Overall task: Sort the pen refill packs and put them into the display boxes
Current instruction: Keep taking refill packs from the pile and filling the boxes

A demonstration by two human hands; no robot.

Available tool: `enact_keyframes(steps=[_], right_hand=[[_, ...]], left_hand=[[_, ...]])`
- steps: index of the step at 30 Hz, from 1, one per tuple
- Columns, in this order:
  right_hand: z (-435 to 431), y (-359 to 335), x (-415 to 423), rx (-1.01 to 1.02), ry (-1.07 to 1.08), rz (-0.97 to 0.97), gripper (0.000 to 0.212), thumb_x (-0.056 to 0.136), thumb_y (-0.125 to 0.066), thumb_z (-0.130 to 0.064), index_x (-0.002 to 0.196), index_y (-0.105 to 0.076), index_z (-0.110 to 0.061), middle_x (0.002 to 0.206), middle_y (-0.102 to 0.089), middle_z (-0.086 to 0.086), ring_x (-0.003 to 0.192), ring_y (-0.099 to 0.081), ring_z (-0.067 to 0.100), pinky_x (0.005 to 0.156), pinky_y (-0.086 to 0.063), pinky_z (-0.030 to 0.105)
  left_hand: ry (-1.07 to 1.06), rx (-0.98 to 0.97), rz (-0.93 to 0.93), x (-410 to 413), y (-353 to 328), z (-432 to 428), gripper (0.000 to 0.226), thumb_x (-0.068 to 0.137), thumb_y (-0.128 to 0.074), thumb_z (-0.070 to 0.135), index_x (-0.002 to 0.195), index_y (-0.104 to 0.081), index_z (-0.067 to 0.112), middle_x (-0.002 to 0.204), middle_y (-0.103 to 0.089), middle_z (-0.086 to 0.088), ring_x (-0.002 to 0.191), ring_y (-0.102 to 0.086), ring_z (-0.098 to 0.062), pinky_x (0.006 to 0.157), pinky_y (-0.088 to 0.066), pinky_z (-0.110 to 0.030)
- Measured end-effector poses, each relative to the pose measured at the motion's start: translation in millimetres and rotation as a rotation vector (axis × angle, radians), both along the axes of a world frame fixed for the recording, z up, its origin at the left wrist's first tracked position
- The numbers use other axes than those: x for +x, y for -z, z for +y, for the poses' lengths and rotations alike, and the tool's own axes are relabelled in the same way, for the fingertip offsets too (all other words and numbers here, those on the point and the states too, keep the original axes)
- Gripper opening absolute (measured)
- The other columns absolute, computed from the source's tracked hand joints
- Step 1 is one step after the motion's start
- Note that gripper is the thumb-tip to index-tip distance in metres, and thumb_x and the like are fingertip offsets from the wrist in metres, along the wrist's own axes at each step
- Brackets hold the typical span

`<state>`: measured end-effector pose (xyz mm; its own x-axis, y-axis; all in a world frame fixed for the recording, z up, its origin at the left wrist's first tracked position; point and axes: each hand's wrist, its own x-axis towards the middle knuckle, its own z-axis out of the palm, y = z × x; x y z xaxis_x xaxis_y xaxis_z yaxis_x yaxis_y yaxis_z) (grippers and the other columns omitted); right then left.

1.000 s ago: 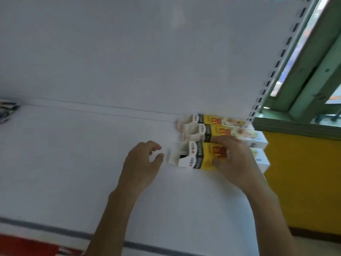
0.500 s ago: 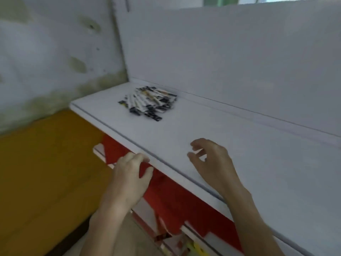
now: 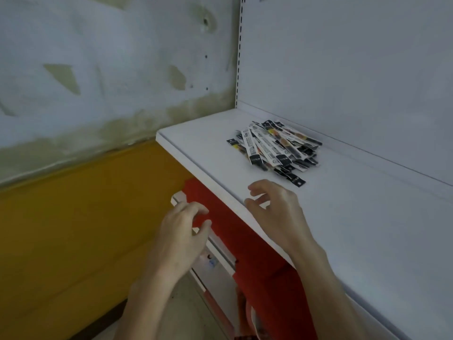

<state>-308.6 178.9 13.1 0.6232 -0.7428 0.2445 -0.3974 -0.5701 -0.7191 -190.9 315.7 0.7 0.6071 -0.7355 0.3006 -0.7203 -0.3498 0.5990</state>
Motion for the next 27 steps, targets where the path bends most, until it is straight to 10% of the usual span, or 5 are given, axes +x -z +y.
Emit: enact_keyframes(steps=[12, 18, 27], right_hand=[[-99.3, -14.0, 57.9, -0.008, 0.262, 0.047, 0.018, 0.082, -0.064, -0.014, 0.099, -0.065, -0.019, 0.094, -0.063, -0.007, 0.085, -0.060, 0.012, 0.079, -0.050, 0.030], [-119.5, -6.4, 68.2, -0.099, 0.453, 0.044, 0.025, 0.085, -0.063, -0.011, 0.110, -0.063, -0.015, 0.109, -0.060, -0.005, 0.088, -0.051, 0.004, 0.071, -0.037, 0.000], [-129.9, -1.4, 113.9, -0.021, 0.676, 0.264, 0.029, 0.080, -0.068, -0.027, 0.108, -0.060, -0.025, 0.103, -0.063, -0.008, 0.080, -0.053, 0.009, 0.069, -0.045, 0.024]], left_hand=[[0.307, 0.035, 0.061, 95.3, -10.0, -141.1, 0.019, 0.091, -0.055, 0.022, 0.108, -0.062, 0.027, 0.106, -0.059, 0.009, 0.094, -0.054, -0.006, 0.080, -0.041, -0.021], [0.494, 0.020, -0.026, 122.6, -1.9, -215.2, 0.041, 0.090, -0.055, 0.013, 0.128, -0.048, 0.027, 0.121, -0.052, 0.001, 0.108, -0.047, -0.015, 0.089, -0.039, -0.023], [0.822, 0.041, -0.195, 170.9, 2.8, -268.2, 0.039, 0.077, -0.072, 0.017, 0.115, -0.065, 0.022, 0.112, -0.050, -0.006, 0.111, -0.043, -0.022, 0.091, -0.046, -0.036]])
